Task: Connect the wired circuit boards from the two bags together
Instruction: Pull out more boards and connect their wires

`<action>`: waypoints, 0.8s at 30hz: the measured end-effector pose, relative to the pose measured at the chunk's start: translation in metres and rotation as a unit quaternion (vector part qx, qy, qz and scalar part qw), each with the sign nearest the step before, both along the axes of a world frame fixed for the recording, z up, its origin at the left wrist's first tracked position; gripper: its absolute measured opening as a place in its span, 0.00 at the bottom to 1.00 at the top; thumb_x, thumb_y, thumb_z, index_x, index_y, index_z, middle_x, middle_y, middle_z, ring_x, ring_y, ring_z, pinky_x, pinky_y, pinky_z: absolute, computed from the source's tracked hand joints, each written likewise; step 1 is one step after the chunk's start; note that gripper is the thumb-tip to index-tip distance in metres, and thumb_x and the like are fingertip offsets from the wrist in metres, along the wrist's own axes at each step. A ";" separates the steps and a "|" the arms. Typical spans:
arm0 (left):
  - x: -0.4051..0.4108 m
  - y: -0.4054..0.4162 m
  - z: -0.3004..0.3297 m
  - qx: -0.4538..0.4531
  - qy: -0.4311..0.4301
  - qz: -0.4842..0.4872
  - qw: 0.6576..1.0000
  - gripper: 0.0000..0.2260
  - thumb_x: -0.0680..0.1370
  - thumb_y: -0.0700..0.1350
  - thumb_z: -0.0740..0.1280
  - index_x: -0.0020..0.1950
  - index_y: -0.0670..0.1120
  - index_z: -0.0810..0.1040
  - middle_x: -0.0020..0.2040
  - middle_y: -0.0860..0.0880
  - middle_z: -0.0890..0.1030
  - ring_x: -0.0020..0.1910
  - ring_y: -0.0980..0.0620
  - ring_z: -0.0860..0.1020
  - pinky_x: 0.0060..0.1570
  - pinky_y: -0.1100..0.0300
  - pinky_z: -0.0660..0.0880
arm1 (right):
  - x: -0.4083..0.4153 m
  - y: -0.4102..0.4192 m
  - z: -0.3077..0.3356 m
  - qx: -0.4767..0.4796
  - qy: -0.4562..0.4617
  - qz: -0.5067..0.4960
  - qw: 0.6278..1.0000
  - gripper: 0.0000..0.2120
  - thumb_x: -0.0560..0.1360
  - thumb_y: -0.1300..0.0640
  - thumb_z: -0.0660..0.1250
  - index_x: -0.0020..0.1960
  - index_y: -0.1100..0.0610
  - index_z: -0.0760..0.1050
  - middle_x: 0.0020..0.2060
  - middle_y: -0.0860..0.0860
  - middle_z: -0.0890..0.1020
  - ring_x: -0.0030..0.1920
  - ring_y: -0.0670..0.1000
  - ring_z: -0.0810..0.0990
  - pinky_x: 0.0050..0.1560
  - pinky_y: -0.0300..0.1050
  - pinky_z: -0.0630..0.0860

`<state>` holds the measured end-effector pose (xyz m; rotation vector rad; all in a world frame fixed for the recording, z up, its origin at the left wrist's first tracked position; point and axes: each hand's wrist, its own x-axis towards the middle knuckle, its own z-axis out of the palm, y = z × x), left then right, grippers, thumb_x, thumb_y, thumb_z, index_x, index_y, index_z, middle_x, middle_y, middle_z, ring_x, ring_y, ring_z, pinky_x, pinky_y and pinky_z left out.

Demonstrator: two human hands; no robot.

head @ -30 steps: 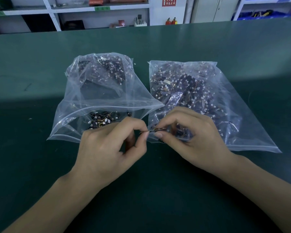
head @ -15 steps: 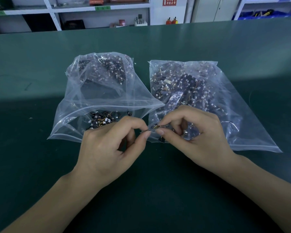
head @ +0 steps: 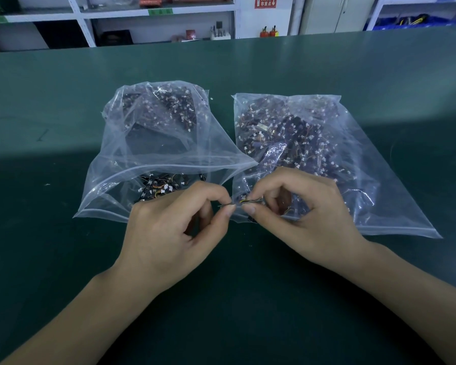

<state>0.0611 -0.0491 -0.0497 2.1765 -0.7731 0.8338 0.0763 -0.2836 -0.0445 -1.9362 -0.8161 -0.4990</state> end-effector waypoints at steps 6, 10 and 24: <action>0.000 0.000 0.000 0.002 0.003 0.001 1.000 0.02 0.84 0.47 0.71 0.51 0.51 0.81 0.34 0.57 0.71 0.33 0.60 0.71 0.34 0.67 0.69 | 0.001 -0.001 0.000 0.007 0.010 0.006 1.000 0.03 0.79 0.60 0.77 0.49 0.59 0.84 0.31 0.50 0.76 0.33 0.51 0.76 0.36 0.49 0.74; 0.000 0.001 -0.001 0.004 -0.002 -0.001 1.000 0.03 0.84 0.46 0.71 0.51 0.50 0.82 0.34 0.56 0.71 0.33 0.59 0.71 0.34 0.65 0.69 | 0.000 0.000 -0.002 0.009 0.021 0.013 1.000 0.04 0.80 0.59 0.76 0.49 0.59 0.83 0.30 0.50 0.77 0.32 0.52 0.76 0.35 0.51 0.74; -0.002 -0.002 0.001 0.023 0.006 -0.002 1.000 0.03 0.83 0.47 0.70 0.50 0.52 0.79 0.33 0.57 0.71 0.32 0.59 0.72 0.31 0.61 0.71 | 0.002 -0.001 -0.001 -0.001 0.044 0.013 0.999 0.03 0.79 0.60 0.77 0.49 0.59 0.84 0.31 0.49 0.79 0.32 0.52 0.78 0.35 0.50 0.76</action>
